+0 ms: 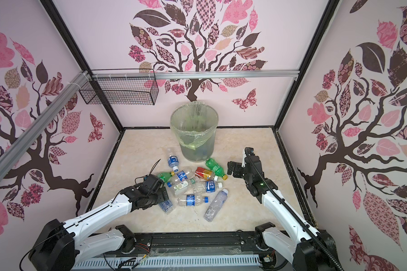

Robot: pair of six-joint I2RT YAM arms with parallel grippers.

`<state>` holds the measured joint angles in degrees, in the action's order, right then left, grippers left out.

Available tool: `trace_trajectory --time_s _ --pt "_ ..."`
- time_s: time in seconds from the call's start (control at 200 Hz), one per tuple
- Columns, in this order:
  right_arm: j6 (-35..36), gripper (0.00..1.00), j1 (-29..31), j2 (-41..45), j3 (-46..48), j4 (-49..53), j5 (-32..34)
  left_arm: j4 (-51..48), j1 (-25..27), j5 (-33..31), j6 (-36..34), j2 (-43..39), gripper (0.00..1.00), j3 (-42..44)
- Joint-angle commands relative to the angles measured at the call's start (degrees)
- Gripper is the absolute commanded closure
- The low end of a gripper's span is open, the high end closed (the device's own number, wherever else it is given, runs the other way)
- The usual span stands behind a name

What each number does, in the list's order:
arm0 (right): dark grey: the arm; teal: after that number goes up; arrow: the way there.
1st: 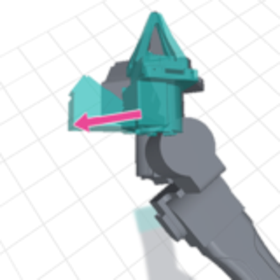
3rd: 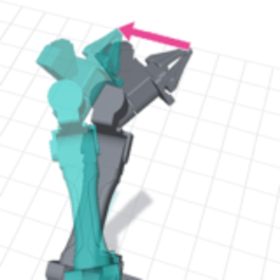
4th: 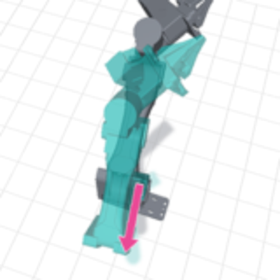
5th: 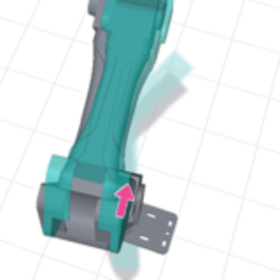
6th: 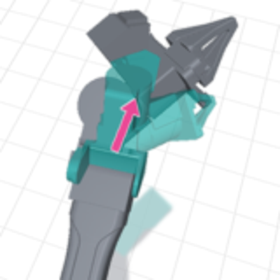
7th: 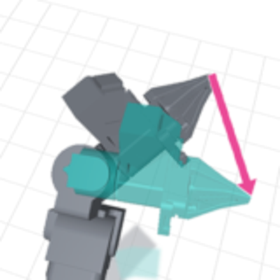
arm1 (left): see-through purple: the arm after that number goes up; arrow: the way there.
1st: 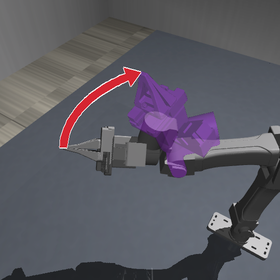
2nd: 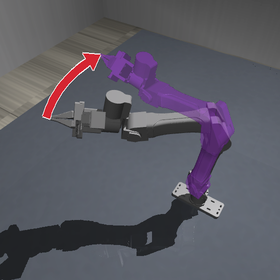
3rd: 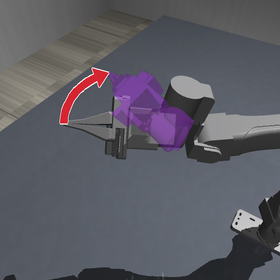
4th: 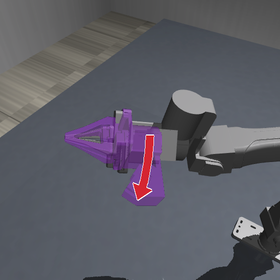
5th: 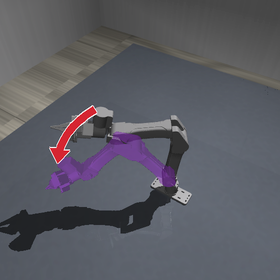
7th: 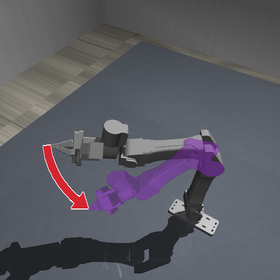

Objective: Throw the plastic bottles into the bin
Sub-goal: 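Lower the left gripper onto the blue-cap clear bottle and close it, then lift the blue-cap bottle off the pile with the left gripper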

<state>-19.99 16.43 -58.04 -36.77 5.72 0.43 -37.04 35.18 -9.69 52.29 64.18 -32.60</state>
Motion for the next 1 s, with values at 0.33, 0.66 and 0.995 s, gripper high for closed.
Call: trace_trajectory --time_s 0.33,0.66,0.995 --pt "-1.28 0.00 0.01 0.65 -0.76 0.54 0.54 5.21 0.35 -1.16 1.32 -0.33 0.31 5.30" --pt "-1.81 0.00 0.01 0.49 -0.71 0.35 0.11 4.11 0.33 -2.19 0.50 -2.53 0.48 5.02" --pt "-1.20 0.00 0.01 0.73 -1.98 1.29 -0.27 -3.88 0.33 -5.76 -3.87 -9.67 0.50 -1.94"
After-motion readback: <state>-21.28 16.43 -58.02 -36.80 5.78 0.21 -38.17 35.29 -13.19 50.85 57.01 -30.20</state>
